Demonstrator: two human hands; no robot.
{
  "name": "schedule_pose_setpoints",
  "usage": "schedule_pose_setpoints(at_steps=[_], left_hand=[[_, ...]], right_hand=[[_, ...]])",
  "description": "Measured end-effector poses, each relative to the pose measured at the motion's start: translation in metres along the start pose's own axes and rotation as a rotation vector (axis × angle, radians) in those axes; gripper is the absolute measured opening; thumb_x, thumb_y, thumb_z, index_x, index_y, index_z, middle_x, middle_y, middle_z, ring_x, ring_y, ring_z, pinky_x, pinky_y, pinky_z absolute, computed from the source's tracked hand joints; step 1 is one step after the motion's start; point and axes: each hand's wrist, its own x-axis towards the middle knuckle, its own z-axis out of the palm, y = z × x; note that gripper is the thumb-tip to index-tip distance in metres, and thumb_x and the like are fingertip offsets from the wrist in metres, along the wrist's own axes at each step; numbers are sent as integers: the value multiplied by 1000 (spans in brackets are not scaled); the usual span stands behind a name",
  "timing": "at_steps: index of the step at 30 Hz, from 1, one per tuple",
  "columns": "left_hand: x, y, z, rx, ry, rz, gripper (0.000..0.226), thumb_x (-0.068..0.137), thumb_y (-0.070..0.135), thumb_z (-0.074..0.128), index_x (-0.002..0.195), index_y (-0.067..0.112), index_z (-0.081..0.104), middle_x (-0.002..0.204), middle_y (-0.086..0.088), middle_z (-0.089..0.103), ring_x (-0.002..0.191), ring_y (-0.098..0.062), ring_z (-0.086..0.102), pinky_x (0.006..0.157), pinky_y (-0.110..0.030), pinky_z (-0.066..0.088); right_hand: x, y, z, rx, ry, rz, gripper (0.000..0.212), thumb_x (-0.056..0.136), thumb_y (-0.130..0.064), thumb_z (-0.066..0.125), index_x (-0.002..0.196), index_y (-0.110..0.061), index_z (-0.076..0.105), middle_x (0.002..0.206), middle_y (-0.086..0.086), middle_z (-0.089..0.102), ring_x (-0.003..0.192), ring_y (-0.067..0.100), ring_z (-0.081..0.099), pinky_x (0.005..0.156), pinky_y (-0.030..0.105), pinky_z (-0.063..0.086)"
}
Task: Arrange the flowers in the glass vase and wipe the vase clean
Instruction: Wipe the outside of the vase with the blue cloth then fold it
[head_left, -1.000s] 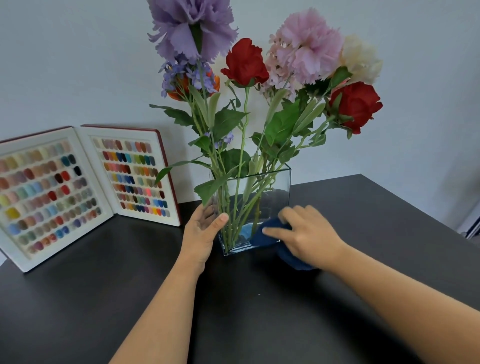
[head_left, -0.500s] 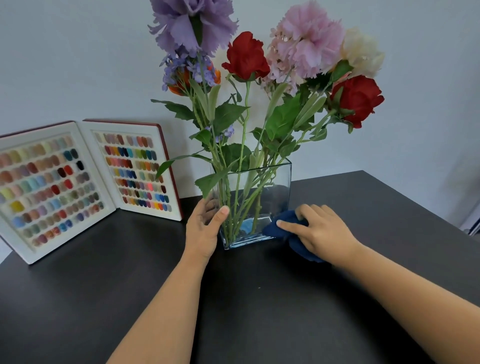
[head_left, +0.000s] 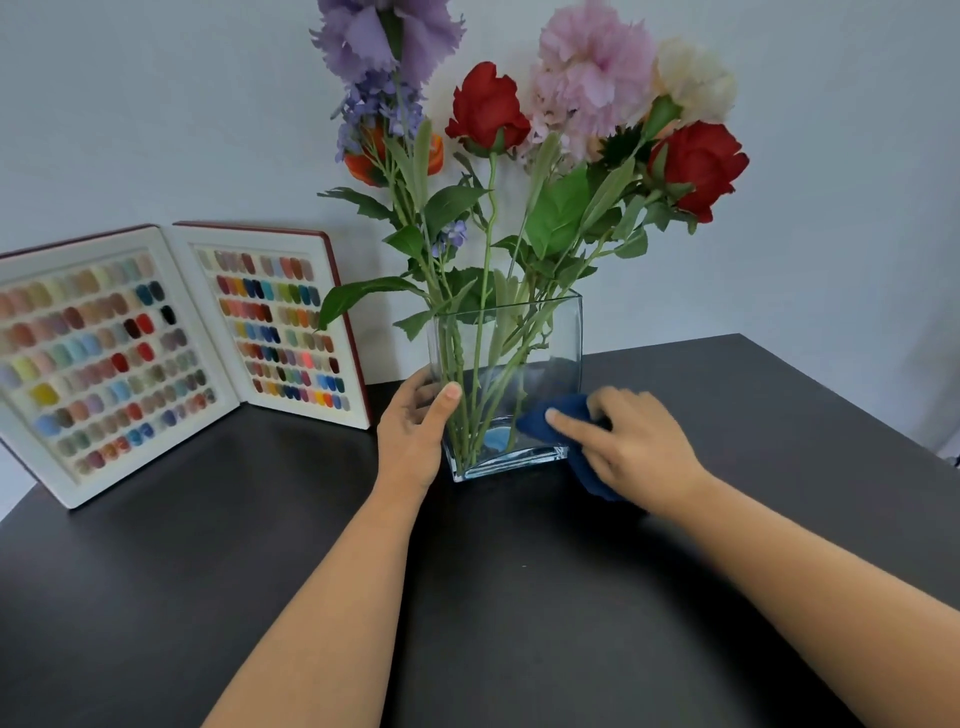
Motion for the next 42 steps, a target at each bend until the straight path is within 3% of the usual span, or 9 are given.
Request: schedule_pose_setpoints(at_steps=[4,10,15,24,27,32,37,42], left_hand=[[2,0,1,11,21,-13,39,71,57,73,105,39,65,94,20,74,89,4,68,74,-8,49],[3,1,3,38,40,-19,41,72,58,70,106,37,63,94,25,73,90,8,67,73,-6,48],[3,0,4,55,44,-21,26,79,50,69,102,41,62,90,31,71,87,13,65,70,-2,46],[5,-1,-1,107,34,-28,47,67,71,68,104,43,64,93,28,71,90,9,65,73,-6,47],[4,1,-2,110,24,-23,53,68,70,68,108,37,65,95,23,72,91,5,66,75,-8,47],[3,3,-2,112,19,-37,29,75,56,69,100,44,62,90,32,70,87,14,63,71,-1,44],[2,7,-1,113,12,-46,43,68,66,67,103,42,62,90,32,70,89,13,64,71,-1,44],[2,7,-3,118,-1,-49,32,76,59,69,103,42,62,90,32,70,88,14,63,71,0,44]], right_hand=[[-15,-4,7,-37,-147,-93,47,60,-4,81,104,-18,77,75,12,60,54,27,53,53,29,40],[1,-27,18,62,-141,-68,45,60,-9,84,104,-16,76,72,10,57,53,24,54,48,28,44],[17,-59,31,126,-125,-57,43,62,-11,83,104,-15,75,72,10,56,52,23,54,43,29,44],[23,-74,35,-33,-249,-182,46,66,-21,80,111,-29,72,87,7,60,67,23,58,53,30,42],[14,-59,27,-59,-277,-141,47,63,-20,82,109,-29,74,88,7,61,67,24,58,52,31,41],[-7,-27,12,-95,-283,-35,50,56,-10,85,101,-28,77,81,9,61,59,25,56,50,32,42],[-17,-14,4,-117,-294,43,46,59,-9,84,100,-29,78,82,10,62,61,27,57,52,35,47],[-20,-14,7,-106,-269,81,41,61,-9,83,98,-28,78,81,9,60,62,27,57,53,35,47]])
